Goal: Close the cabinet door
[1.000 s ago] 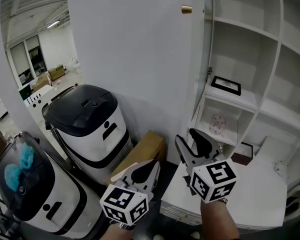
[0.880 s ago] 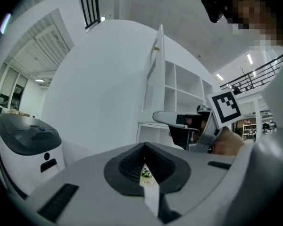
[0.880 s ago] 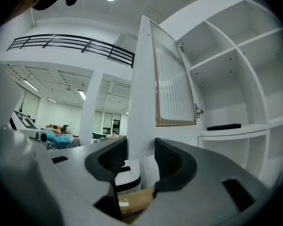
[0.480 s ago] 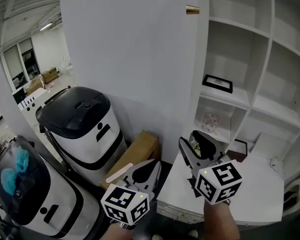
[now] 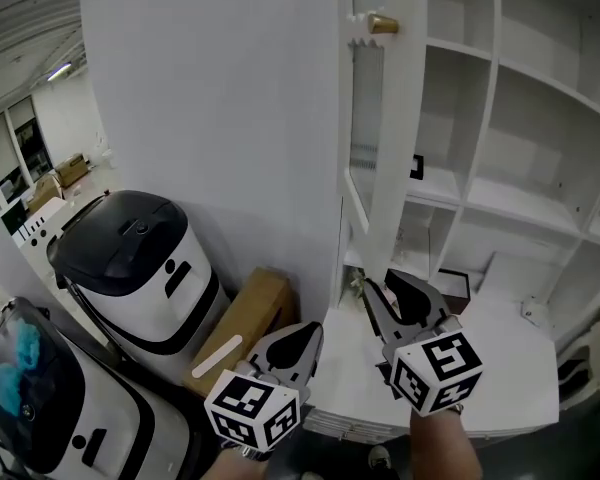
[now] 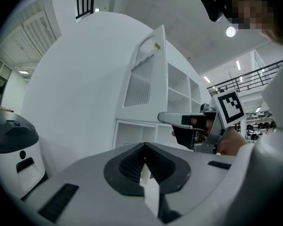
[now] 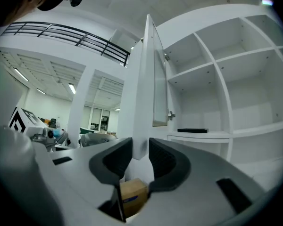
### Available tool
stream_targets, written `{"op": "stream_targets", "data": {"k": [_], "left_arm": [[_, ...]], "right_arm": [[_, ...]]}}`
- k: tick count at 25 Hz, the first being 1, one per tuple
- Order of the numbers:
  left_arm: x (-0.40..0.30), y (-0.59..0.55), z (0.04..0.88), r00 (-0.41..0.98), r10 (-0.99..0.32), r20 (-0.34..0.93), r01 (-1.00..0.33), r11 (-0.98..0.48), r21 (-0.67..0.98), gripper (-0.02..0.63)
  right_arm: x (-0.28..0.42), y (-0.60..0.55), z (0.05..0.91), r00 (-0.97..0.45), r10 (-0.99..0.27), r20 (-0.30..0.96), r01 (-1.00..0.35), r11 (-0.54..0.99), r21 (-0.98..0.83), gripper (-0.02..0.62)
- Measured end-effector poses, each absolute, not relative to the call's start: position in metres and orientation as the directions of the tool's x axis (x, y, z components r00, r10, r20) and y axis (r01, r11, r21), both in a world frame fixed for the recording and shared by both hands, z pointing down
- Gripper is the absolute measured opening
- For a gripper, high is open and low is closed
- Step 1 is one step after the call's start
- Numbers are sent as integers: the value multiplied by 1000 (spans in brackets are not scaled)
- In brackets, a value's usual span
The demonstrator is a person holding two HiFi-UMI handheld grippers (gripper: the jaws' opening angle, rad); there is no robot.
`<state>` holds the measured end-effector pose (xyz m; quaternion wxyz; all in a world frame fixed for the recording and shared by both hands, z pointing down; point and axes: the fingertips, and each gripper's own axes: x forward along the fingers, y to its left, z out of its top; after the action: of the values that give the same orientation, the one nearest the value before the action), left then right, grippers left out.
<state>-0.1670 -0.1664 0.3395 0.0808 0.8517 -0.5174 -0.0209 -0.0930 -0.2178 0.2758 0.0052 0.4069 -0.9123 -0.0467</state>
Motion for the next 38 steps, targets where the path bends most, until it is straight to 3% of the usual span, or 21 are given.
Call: {"op": "stream_targets", "data": {"k": [16,38], "left_arm": [[-106,-196,336,520,-852,56,-848,-508,152,5],[-27,-241,341,530,-845,75,-842,-513,165,5]], "right_arm": [[-20,-251,279,-587,-810,-10,-807,584,86,64],[43,-306,280,-604,-797,-14,-796,604,34,75]]}}
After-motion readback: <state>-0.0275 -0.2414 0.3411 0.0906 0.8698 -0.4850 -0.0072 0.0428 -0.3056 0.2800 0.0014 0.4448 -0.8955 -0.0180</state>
